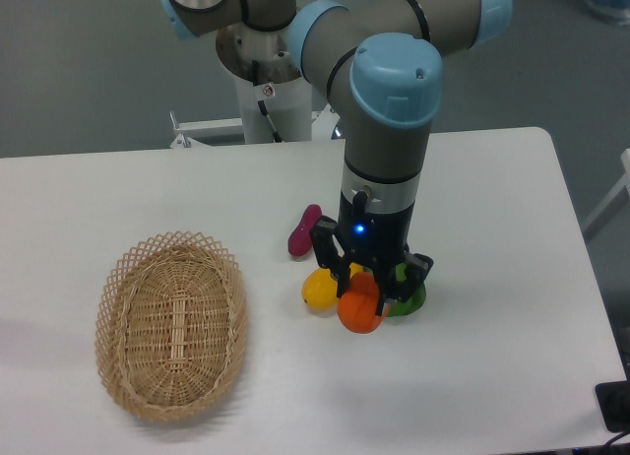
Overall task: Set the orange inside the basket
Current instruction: 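Close the gripper on the orange among the other produce, then lift the orange and carry it over the wicker basket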
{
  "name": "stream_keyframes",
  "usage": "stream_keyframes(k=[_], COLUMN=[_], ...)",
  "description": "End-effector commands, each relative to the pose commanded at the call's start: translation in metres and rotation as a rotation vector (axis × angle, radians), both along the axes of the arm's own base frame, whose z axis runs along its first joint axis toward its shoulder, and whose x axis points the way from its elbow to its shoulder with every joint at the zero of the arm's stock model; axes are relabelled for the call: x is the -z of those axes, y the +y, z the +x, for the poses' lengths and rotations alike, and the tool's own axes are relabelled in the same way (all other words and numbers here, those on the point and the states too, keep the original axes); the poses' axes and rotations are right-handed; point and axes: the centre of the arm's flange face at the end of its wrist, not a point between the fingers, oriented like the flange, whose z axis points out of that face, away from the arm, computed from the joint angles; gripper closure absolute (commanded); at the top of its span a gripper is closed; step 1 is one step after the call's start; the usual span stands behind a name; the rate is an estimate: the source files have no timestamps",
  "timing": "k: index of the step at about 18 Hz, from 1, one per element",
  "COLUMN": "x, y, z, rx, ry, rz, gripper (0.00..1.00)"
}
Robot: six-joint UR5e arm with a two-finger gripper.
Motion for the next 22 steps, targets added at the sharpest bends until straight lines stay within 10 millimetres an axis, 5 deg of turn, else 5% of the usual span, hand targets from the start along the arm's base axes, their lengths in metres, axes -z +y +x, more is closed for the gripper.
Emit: stream_keyframes(k=[6,9,14,22], x=[0.017,0.029,0.051,0.14], y=[0.008,0.024,0.083,0.115], z=[0.02,0.061,0.147,0.228], rx=[-0.07,-0.063,-0.139,-0.1], ry=[-0.041,-0.07,-0.057,-0.071], rz=[-0.017,-0.027,0.019,-0.079], gripper=[0.55,0.55,0.55,0.55])
